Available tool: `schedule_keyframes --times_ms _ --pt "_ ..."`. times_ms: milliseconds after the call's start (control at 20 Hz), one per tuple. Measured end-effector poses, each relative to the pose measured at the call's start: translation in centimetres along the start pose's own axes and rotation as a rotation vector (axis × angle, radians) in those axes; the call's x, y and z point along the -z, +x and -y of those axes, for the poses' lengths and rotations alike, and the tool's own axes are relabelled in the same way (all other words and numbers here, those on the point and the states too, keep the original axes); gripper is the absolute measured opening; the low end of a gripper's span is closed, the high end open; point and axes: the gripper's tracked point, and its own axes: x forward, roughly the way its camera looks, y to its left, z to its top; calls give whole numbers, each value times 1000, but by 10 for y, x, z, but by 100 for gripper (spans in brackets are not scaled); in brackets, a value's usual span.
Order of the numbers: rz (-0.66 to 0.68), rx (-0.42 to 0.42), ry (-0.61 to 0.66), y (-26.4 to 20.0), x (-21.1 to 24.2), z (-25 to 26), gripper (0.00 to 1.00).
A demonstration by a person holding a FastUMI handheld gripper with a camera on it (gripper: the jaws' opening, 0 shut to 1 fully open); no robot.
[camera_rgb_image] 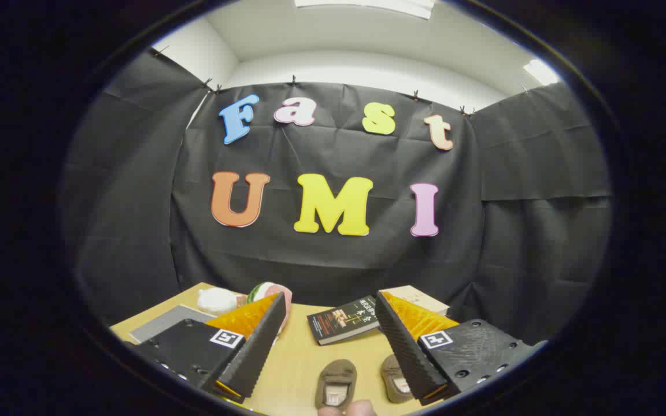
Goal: Open the storage box then place both shoes into the box .Put the left shoe in first, then the right shoe, with the right side of both shoes facing outward in a uniform manner.
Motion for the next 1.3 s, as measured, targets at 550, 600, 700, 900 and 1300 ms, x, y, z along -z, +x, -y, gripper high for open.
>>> schedule_keyframes --times_ms 550,600,700,900,1300 --pt "5 -16 -10 -9 -19 8 95" --pt "3 -19 -5 -9 -20 13 95" --pt "-17 -23 21 -10 -14 18 95" --pt "-20 -57 45 -10 -16 31 95" --pt "-42 -230 56 -8 11 24 95"
